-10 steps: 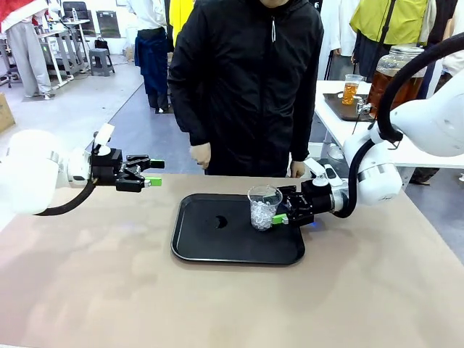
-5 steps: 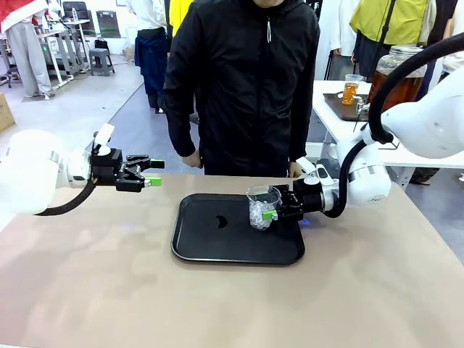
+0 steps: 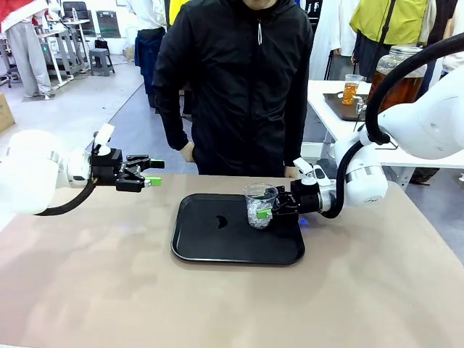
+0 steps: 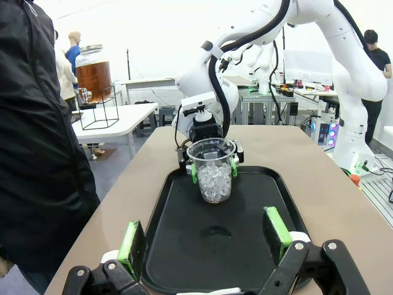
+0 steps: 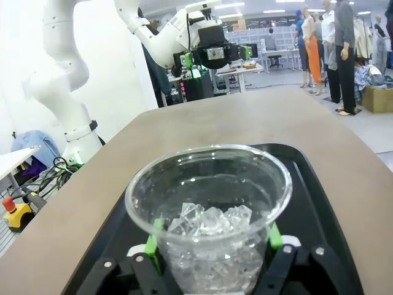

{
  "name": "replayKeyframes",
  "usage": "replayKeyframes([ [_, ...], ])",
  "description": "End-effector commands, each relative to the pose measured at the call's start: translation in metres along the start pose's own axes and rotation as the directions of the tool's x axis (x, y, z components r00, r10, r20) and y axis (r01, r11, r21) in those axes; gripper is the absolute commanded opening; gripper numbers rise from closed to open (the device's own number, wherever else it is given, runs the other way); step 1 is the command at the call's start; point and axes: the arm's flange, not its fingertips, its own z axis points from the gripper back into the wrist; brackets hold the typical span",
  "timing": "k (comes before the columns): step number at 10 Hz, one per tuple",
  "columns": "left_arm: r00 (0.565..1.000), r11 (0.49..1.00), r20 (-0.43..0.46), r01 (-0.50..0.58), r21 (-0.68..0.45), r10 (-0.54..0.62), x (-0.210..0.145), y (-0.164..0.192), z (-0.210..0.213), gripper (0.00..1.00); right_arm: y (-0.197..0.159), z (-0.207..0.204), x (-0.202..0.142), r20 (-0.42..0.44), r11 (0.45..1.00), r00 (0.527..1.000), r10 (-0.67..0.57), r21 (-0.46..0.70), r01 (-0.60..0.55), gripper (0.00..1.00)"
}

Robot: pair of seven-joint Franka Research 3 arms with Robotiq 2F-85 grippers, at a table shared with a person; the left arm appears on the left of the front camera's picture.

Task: Pour the drink into the iced cup.
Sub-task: Pick up the iced cup indicated by the human and present it to them.

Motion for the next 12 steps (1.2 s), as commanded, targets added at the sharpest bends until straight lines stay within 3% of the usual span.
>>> replayKeyframes([
  [1,1.0,1.0,-0.005,0.003,0.004,-0.003,0.002,0.0,-0.001,1.0,-0.006,-0.002,0.002,0.029,1.0,1.0,-0.002,0.01,0.002,0.48],
  [4,1.0,1.0,-0.005,0.003,0.004,-0.003,0.002,0.0,-0.001,1.0,-0.006,-0.001,0.004,0.04,1.0,0.999,-0.009,0.015,0.008,0.48],
  [6,1.0,1.0,-0.005,0.003,0.004,-0.003,0.002,0.0,-0.001,1.0,-0.002,0.007,0.025,0.037,1.0,0.999,0.019,0.003,-0.019,0.48],
  [12,1.0,1.0,-0.005,0.003,0.004,-0.003,0.002,0.0,-0.001,1.0,-0.002,0.034,0.171,0.017,0.997,0.997,0.071,-0.032,-0.071,0.48],
])
